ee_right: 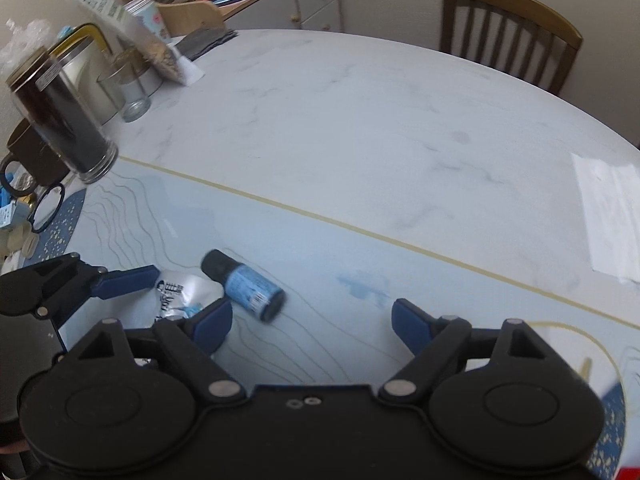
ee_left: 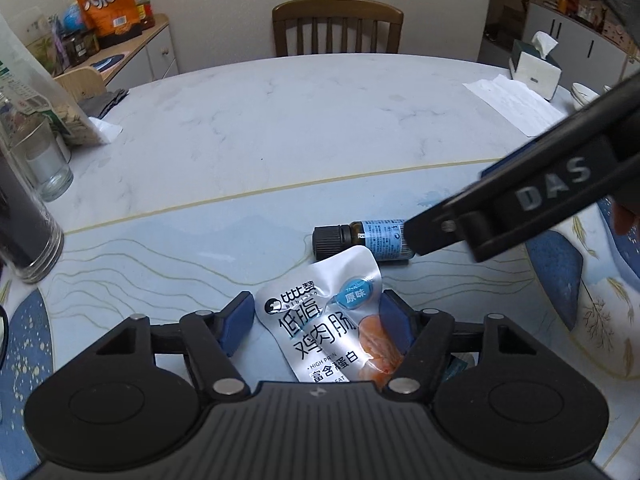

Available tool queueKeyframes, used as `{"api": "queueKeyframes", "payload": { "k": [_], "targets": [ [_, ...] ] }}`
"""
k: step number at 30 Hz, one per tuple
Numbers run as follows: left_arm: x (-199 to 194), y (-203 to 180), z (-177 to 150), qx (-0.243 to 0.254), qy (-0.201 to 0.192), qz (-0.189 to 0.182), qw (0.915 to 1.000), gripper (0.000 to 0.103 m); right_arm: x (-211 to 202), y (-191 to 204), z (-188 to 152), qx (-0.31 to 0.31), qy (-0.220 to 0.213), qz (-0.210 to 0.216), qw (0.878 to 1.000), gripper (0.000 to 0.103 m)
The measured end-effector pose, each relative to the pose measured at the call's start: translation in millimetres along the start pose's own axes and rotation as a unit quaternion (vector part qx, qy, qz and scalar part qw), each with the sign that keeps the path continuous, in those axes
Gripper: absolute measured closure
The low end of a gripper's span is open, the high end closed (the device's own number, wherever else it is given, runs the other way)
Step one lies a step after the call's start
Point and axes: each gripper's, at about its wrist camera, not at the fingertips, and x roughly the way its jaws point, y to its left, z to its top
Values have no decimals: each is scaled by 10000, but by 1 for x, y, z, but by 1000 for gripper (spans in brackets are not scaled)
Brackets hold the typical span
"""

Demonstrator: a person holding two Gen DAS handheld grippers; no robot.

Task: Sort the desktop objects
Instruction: 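Grasp the silver sausage packet with the left tool while the right tool grasps the blue-labelled bottle, then lift and carry the silver packet and blue bottle with both tools over the box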

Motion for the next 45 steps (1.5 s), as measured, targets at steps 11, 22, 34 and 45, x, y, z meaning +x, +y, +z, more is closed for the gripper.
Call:
{"api": "queueKeyframes", "payload": {
  "k": [11, 22, 34, 45],
  "targets": [
    [4, 31, 5, -146, -84, 133, 9998, 35, 25, 15, 10, -275, 203, -40, 9994, 27],
    [4, 27, 3, -326, 147, 265, 9990, 18, 30, 31, 11, -615, 139, -121, 9979, 48],
    [-3, 16, 2, -242, -18, 329, 9992, 55, 28, 23, 8, -352, 66, -525, 9980, 80],
    [-9, 22, 3, -395, -206, 249, 9987, 80, 15, 15, -11, -115, 139, -654, 9977, 80]
  ]
}}
